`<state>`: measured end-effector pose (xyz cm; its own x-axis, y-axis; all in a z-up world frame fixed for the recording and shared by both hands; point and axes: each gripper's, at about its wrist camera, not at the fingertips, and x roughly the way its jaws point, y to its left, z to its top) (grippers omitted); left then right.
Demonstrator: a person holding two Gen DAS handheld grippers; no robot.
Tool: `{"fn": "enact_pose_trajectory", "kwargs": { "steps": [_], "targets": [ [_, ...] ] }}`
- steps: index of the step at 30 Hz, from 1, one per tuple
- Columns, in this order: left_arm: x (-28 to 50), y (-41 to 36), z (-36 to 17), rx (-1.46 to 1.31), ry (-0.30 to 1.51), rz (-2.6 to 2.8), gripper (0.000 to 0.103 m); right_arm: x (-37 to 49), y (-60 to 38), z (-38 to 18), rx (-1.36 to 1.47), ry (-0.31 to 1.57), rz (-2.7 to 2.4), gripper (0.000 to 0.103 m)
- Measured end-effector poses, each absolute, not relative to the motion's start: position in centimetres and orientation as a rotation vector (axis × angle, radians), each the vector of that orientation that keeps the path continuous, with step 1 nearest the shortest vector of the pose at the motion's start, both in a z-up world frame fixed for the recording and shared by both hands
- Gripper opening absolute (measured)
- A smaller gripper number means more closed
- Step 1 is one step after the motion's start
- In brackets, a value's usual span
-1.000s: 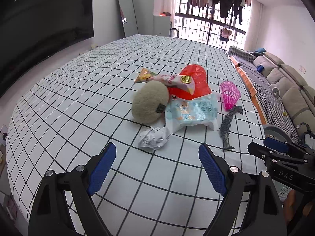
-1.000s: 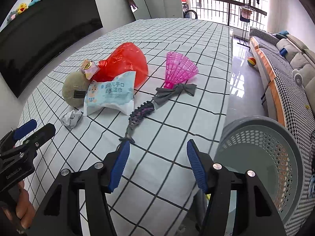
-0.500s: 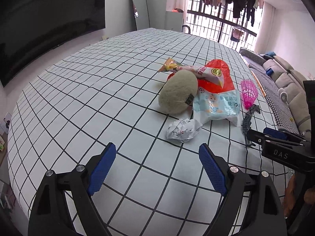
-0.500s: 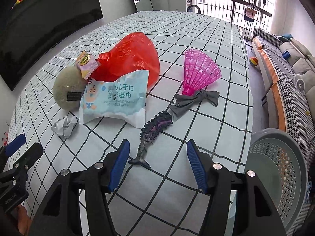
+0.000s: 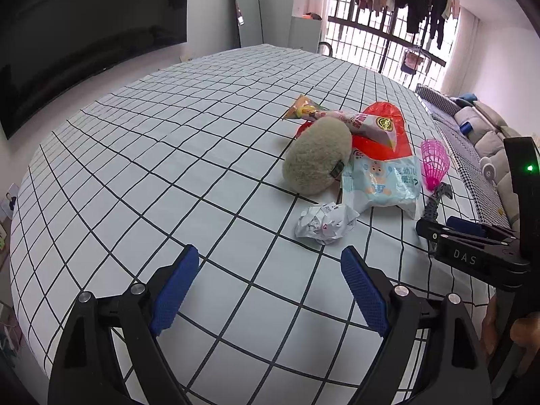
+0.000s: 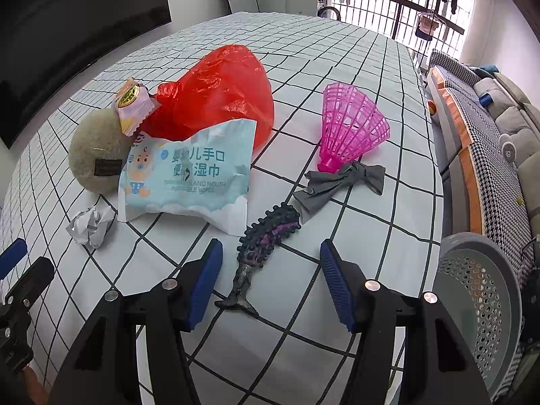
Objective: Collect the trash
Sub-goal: 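Close the right tool on the dark toy lizard, then lift the toy lizard with the right tool while the left tool grasps the crumpled paper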
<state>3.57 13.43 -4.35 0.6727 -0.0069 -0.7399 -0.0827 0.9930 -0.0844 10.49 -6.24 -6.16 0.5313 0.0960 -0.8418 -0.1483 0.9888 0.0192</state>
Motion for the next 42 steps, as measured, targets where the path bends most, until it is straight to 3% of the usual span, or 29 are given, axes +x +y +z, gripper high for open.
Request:
{"fn": "enact_pose_trajectory", "kwargs": {
  "steps": [2, 12, 36, 42],
  "targets": [
    [3.6, 13.5, -4.4, -0.114, 0.834, 0.045, 0.084, 10.4, -6.1, -6.3, -0.059, 0.995, 0.144, 0.055],
    [3.7, 13.6, -4.6, -0.121, 0.841, 0.058, 0.084, 9.9, -6.0, -6.0, -0.079, 0.982, 0.175, 0.020],
    [6.5, 11.7, -4.7, -0.085, 0.878, 0.036, 0.084, 3.4, -10.2, -4.4, 0.052, 0.952, 0.236, 0.020],
    [7.9, 10.1, -5.3, -0.065, 0.901, 0.010, 0.089, 3.1, -11.1, -4.3, 0.078, 0.948, 0.240, 0.020]
  ]
}}
